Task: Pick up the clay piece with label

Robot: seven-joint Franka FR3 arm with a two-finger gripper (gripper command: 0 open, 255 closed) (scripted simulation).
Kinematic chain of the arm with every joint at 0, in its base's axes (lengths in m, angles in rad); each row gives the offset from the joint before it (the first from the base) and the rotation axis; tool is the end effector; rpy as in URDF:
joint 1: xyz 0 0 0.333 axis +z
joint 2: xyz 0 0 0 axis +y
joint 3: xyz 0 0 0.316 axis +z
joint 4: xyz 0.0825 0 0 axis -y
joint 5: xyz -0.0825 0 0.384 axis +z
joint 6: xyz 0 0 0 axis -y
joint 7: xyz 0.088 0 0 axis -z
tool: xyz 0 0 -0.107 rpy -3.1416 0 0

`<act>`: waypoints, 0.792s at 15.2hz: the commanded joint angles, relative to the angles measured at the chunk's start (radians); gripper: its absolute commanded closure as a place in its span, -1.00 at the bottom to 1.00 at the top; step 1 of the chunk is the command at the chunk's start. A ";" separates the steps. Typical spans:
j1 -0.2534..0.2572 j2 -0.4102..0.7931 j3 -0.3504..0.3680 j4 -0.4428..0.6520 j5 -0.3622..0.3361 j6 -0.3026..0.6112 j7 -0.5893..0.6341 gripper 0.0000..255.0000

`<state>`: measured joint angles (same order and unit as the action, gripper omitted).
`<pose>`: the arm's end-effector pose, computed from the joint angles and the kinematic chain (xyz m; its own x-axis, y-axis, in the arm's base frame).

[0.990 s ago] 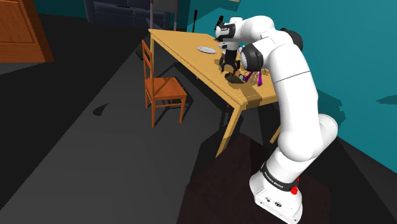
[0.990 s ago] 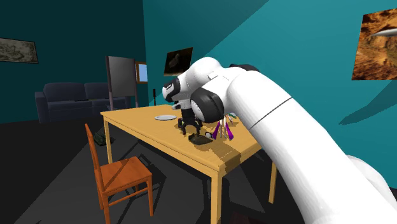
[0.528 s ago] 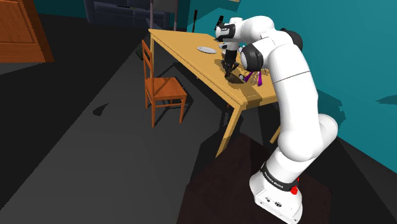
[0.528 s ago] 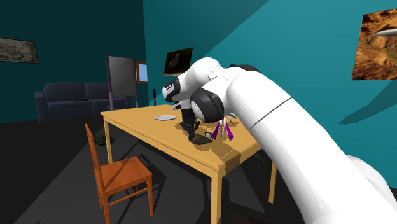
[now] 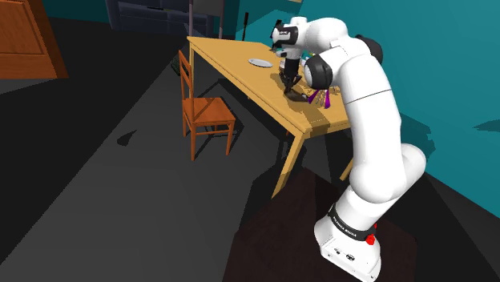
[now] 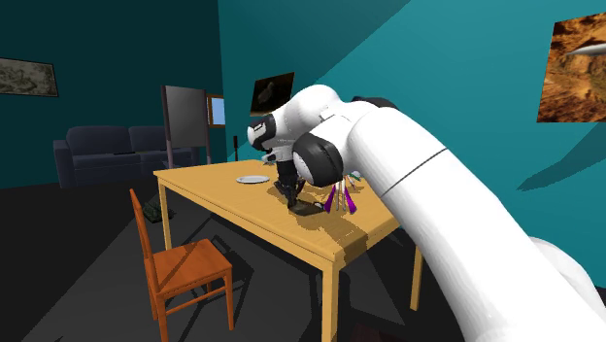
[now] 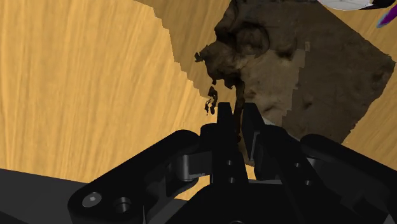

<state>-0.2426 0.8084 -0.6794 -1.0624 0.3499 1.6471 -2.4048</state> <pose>0.5877 -0.4463 0.4047 -0.0191 0.9995 -0.0254 0.9890 0.0151 -0.1473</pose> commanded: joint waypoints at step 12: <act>-0.064 0.019 0.005 0.206 0.002 -0.168 0.012 1.00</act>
